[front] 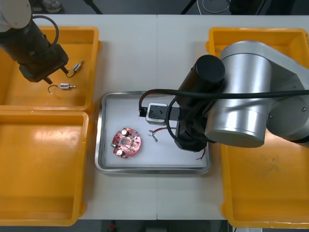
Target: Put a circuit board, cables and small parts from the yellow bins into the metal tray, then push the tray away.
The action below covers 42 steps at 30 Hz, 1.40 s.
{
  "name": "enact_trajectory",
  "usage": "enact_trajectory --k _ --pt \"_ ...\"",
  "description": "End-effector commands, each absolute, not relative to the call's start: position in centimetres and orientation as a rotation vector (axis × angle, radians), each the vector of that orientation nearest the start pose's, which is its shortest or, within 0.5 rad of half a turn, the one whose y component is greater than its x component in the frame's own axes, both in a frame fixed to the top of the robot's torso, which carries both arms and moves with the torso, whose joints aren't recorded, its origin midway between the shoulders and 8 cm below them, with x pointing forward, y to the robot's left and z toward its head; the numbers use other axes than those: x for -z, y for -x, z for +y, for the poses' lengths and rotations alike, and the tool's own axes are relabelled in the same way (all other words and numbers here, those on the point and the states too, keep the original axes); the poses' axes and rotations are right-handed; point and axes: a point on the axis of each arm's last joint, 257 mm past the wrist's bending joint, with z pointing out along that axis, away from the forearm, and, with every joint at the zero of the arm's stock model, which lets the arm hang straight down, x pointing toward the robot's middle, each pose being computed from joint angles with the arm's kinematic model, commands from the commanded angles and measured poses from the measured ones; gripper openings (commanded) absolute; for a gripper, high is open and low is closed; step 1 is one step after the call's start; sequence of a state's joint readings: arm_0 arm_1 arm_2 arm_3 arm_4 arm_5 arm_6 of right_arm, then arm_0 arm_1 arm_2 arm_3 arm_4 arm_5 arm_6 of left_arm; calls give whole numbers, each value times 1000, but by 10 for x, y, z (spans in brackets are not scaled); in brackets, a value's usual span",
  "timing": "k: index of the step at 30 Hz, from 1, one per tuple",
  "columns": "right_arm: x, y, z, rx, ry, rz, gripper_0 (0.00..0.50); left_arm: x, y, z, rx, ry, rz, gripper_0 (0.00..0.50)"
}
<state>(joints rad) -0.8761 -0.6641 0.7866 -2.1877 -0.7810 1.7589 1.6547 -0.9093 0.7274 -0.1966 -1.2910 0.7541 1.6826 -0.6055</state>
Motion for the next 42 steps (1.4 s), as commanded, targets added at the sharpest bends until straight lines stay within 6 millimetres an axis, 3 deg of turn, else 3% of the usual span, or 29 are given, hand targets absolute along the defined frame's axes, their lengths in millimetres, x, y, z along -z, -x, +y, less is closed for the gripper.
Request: enact_trajectory --k 1,5,12,17,23,25,27,28,37,42 --pt "194 -388 -47 284 1823 1963 0 117 -582 314 284 1033 2472 500" --pt "222 -388 -49 303 1868 1967 0 126 -590 316 302 1063 2454 500" --pt "252 -401 -55 386 1896 1933 0 149 -604 316 265 1062 2423 500" --pt "266 -410 -54 370 1897 1929 0 163 -610 315 263 1067 2417 500" --pt "268 -417 -49 354 1892 1910 0 183 -616 316 230 1058 2408 500" --pt "267 -418 -49 358 1889 1907 97 189 -618 317 223 1059 2406 500" --pt "264 -420 -46 365 1887 1883 449 195 -620 316 217 1054 2404 500" --pt "264 -420 -44 361 1887 1877 500 198 -619 318 209 1056 2406 500" --pt "251 -419 -37 311 1863 1889 500 210 -613 314 183 1043 2434 500" --pt "231 -418 -36 303 1832 1934 500 216 -609 313 191 1049 2449 500"
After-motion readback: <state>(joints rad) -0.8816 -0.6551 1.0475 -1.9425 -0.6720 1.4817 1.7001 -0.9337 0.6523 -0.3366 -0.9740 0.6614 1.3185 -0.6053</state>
